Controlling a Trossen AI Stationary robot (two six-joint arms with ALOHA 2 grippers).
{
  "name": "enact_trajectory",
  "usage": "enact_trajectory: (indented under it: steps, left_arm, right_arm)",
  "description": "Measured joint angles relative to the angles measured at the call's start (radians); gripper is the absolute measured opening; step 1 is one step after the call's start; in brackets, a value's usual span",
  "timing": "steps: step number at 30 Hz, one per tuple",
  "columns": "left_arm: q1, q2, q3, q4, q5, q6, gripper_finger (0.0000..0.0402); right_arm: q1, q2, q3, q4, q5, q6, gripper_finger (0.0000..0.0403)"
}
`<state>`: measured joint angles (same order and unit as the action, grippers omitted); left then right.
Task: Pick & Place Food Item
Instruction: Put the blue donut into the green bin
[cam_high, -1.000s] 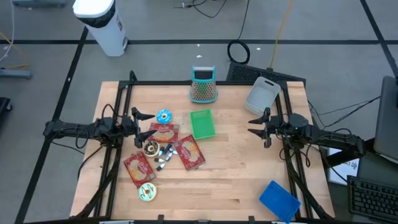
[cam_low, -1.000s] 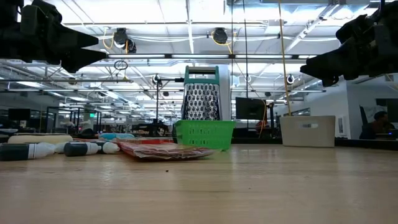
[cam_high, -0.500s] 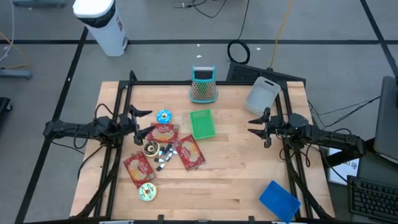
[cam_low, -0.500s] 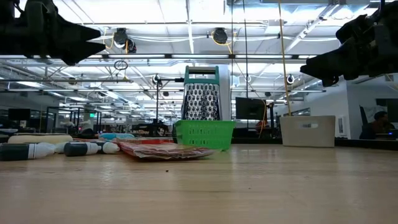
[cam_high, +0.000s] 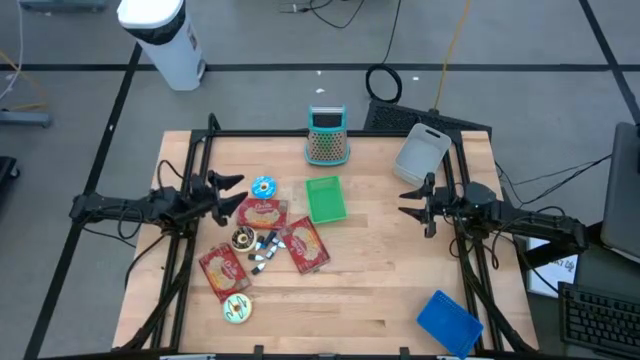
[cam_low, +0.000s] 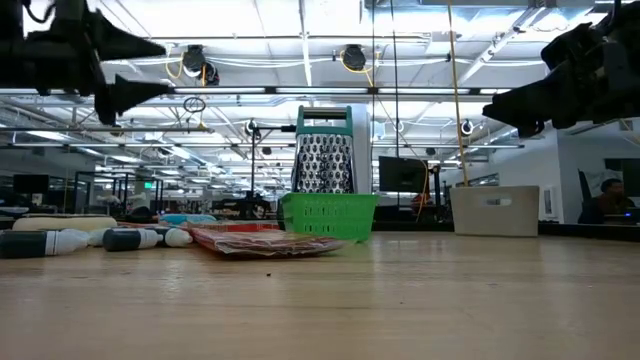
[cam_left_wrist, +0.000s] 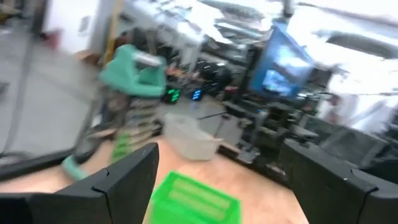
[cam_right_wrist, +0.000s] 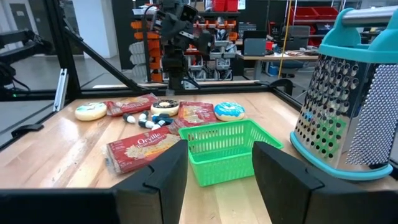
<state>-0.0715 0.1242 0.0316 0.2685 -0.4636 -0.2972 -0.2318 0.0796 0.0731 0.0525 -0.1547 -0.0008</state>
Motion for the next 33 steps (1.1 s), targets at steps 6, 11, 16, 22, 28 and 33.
enact_trajectory:
  steps: [6,11,16,22,28,33]
  left_arm:
    - [0.047,0.061,0.086,-0.206,-0.098,-0.070,0.0337]
    - [0.099,0.177,0.211,-0.373,-0.060,-0.167,0.0338]
    - [0.149,0.347,0.265,-0.420,0.010,-0.158,0.0337]
    - [0.245,0.584,0.267,-0.435,0.045,-0.205,0.0337]
    - [0.355,0.741,0.268,-0.429,0.056,-0.278,0.0337]
    - [0.448,0.832,0.268,-0.414,0.078,-0.283,0.0337]
  right_arm:
    - [0.000,0.000,0.000,0.000,0.000,-0.016,0.0171]
    - [0.000,0.001,0.000,0.048,0.015,-0.019,0.0169]
    - [0.000,0.000,0.000,0.134,0.019,0.006,0.0171]
    - [0.000,0.000,0.000,0.173,0.020,0.155,0.0171]
    - [0.000,0.000,0.000,0.184,0.024,0.141,0.0171]
    - [0.000,0.000,0.000,0.190,0.025,0.150,0.0171]
